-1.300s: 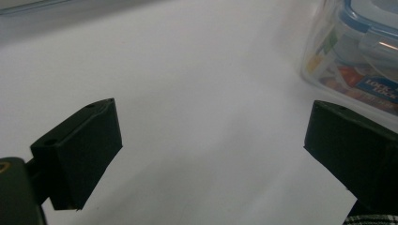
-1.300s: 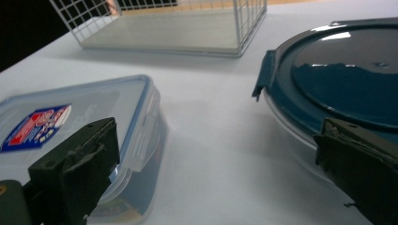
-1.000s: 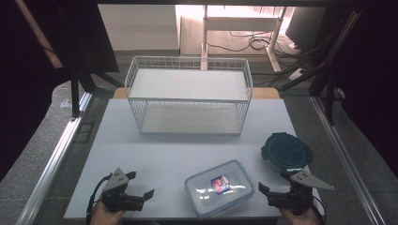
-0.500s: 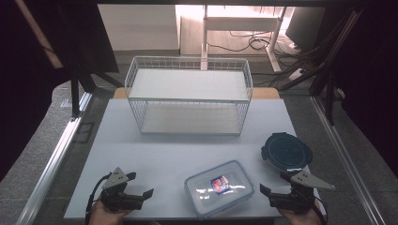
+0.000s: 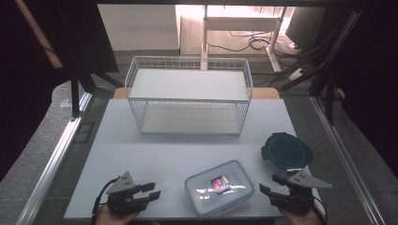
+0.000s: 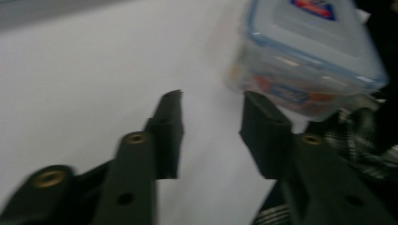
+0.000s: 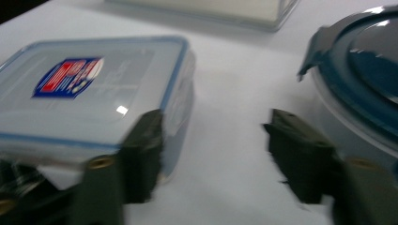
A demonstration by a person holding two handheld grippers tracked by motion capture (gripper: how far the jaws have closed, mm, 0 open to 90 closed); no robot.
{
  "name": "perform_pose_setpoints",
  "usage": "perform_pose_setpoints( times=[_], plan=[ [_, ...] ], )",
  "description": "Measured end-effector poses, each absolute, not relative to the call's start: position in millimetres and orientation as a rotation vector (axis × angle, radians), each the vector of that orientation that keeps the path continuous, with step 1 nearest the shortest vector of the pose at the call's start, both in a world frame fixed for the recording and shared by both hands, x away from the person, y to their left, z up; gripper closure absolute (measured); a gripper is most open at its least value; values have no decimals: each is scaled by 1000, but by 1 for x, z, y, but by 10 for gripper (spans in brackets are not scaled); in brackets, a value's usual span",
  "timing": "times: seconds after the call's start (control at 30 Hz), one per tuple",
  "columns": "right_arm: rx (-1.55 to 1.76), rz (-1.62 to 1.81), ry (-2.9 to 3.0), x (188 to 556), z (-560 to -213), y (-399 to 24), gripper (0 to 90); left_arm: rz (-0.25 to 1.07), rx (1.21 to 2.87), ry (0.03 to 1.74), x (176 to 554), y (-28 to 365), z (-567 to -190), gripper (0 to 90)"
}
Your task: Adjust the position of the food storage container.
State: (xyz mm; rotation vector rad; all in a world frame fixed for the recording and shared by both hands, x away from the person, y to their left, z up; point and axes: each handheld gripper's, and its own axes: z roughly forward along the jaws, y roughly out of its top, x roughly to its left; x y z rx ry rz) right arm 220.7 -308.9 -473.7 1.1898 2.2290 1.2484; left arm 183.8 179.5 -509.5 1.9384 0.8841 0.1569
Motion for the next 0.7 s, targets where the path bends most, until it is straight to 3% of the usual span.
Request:
perform_pose_setpoints(
  times=[0.17, 0.3, 0.7],
  plan=[
    [1125, 1223, 2368, 219, -475, -299, 740, 134, 1974, 780, 171, 153, -506, 878],
    [1086, 1176, 2437, 217, -477, -291, 884, 92, 1988, 715, 162, 134, -507, 900],
    [1080, 1065, 2537, 220, -491, -283, 890, -11, 2063, 619, 148, 87, -521, 900]
  ],
)
